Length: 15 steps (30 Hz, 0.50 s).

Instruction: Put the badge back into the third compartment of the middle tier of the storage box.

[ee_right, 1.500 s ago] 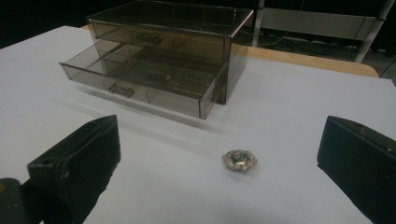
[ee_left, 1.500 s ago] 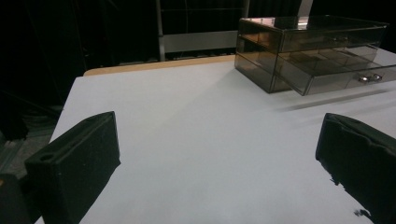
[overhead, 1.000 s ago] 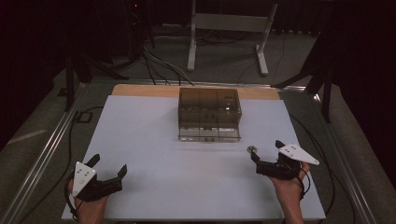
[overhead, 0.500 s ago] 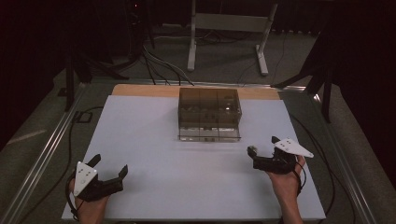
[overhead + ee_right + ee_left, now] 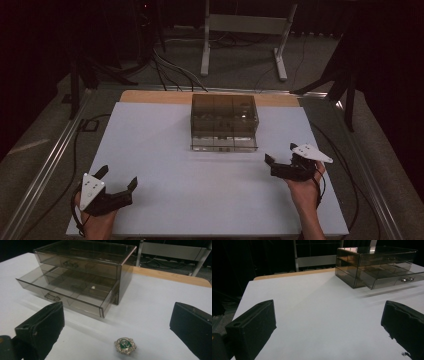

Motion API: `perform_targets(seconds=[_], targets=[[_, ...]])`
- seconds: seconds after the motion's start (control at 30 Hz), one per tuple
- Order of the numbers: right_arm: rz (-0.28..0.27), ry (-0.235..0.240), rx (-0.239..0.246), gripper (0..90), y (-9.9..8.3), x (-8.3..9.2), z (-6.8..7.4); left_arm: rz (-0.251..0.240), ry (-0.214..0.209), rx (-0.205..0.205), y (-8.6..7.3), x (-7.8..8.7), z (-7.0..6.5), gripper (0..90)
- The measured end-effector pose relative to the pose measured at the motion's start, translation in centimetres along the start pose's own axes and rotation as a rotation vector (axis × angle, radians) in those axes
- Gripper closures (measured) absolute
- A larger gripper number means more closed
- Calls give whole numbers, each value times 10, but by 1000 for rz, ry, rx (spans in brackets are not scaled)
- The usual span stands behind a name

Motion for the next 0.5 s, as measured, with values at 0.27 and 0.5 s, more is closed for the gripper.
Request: perform_targets(seconds=[0.27, 0.5], targets=[[25, -9, -12, 0, -3, -9, -5, 2, -2, -5, 0, 0, -1, 7], [53, -31, -17, 0, -5, -15, -9, -2, -3, -1, 0, 0, -1, 7]])
Point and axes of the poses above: each handheld gripper's, and its own axes: x roughly backward along the jaws, y roughly out of its top, z roughly to its left, the point moved 9 cm from there along -x, roughly forward along the jaws, and after that the axes turned 1 degree about -x, right-handed, at the moved point
